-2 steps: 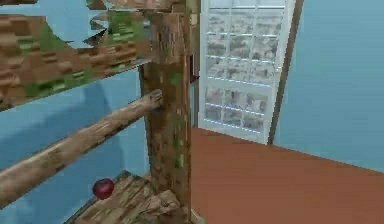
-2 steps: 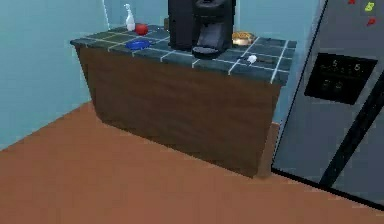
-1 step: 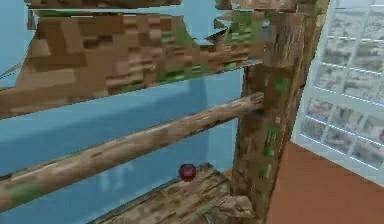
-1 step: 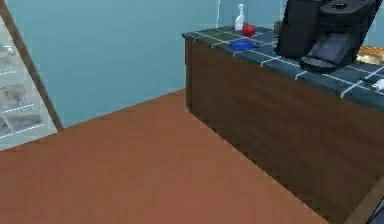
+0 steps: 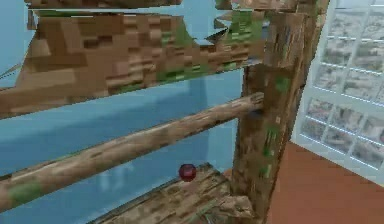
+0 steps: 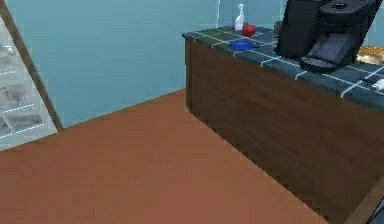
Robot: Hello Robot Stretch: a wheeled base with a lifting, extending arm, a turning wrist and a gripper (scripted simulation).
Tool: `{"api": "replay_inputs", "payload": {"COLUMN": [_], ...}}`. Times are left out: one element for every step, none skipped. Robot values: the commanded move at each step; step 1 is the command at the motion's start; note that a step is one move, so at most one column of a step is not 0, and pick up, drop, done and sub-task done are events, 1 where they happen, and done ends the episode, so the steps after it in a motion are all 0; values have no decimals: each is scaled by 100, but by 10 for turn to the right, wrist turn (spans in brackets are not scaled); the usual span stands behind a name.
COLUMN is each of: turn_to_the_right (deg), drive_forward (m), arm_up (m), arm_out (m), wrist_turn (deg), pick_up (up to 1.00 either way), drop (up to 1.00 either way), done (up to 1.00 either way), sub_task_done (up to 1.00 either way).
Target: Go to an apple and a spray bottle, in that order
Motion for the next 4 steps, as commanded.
{"api": "replay_inputs", "payload": {"turn_to_the_right": [450,450,0,-180], "drive_forward": [0,0,75,0], "arm_up": [0,0,0,0], "arm_out": [0,0,0,0], "wrist_turn": [0,0,0,0], "pick_up": [0,0,0,0], "drop": [0,0,0,0], "done": [0,0,0,0], "sub_task_done": [0,0,0,0]}}
